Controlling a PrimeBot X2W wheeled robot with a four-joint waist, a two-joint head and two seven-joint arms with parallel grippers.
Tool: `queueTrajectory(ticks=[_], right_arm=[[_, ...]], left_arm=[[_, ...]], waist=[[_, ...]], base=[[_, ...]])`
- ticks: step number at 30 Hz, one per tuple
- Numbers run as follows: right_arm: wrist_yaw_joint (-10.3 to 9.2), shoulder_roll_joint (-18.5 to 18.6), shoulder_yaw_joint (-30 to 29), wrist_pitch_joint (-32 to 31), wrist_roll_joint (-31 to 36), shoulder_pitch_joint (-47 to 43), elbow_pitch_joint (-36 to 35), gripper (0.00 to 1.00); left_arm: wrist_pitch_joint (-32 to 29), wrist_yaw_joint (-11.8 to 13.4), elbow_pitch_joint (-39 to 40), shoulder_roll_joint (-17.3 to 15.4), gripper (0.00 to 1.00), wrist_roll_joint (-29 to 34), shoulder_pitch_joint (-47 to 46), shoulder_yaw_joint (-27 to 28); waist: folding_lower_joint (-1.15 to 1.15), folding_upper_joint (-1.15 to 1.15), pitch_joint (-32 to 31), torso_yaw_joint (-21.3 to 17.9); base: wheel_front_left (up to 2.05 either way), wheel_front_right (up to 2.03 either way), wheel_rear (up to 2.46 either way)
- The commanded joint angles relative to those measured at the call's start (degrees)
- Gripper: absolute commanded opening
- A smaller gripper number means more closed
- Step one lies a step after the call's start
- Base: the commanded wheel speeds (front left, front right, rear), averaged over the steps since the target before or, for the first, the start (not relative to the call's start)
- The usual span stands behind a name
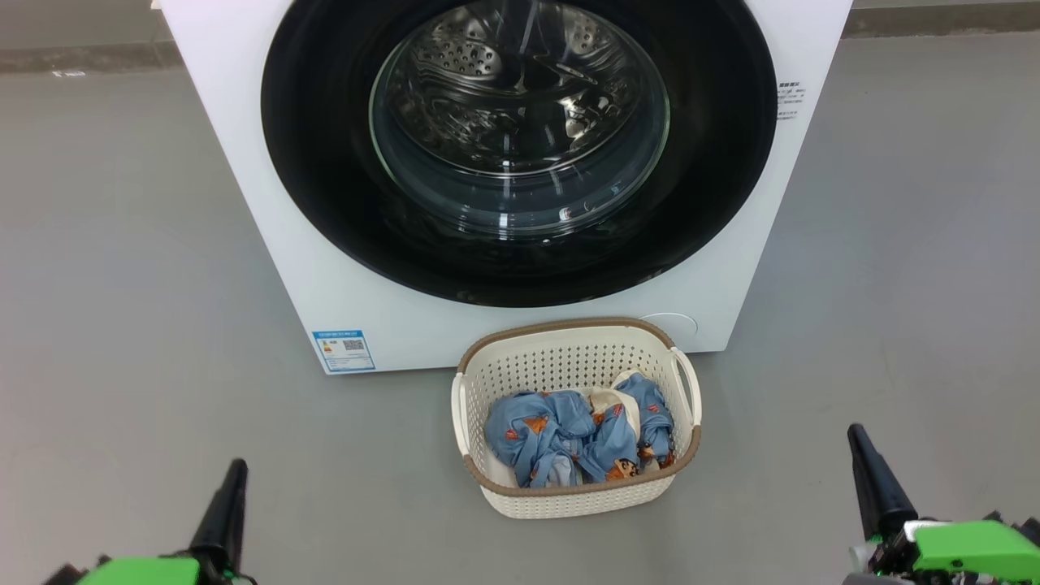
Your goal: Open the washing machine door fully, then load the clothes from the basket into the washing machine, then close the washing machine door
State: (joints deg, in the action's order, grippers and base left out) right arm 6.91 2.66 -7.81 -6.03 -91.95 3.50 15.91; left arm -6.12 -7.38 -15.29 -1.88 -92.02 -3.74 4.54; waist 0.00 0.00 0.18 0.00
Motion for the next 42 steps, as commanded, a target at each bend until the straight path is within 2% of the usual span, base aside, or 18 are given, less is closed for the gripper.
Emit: queueTrajectory(ticks=[1,6,11,15,30,42], right_arm=[[0.00,0.0,0.0,0.0,0.0,0.0,0.1,1.00],[0.00,-0.4,0.2,0.3,0.0,-0.8,1.8,1.00],[0.02,-0.3,0.7,0.9,-0.2,-0.4,1.2,1.00],[0.04,-0.3,1.1,1.4,-0.2,-0.2,0.8,1.00],[0.11,0.1,3.3,3.7,1.3,1.0,-1.8,1.00],[0.17,1.5,6.2,6.2,4.0,2.1,-3.6,1.00]], left_arm=[[0.0,0.0,-0.1,0.0,1.00,0.0,0.0,0.0],[0.4,0.1,-1.6,0.9,1.00,0.0,1.2,-0.4],[1.2,0.1,-1.1,0.8,1.00,0.0,0.9,-0.8],[1.9,0.0,-0.5,0.7,1.00,0.0,0.8,-1.1],[4.4,0.0,1.5,0.5,1.00,2.2,-0.2,-2.1],[6.3,0.0,2.9,0.3,1.00,7.1,-0.9,-2.9]], waist=[[0.00,0.00,0.0,0.0],[0.01,0.00,0.1,0.0],[0.13,0.00,-0.1,0.1],[0.01,0.00,0.0,0.1],[0.00,0.00,0.1,0.3],[0.00,0.00,0.2,0.5]], base=[[0.00,0.00,0.00],[0.00,0.00,0.00],[0.00,0.00,0.00],[0.00,0.00,0.00],[0.00,0.00,0.00],[0.00,0.00,0.00]])
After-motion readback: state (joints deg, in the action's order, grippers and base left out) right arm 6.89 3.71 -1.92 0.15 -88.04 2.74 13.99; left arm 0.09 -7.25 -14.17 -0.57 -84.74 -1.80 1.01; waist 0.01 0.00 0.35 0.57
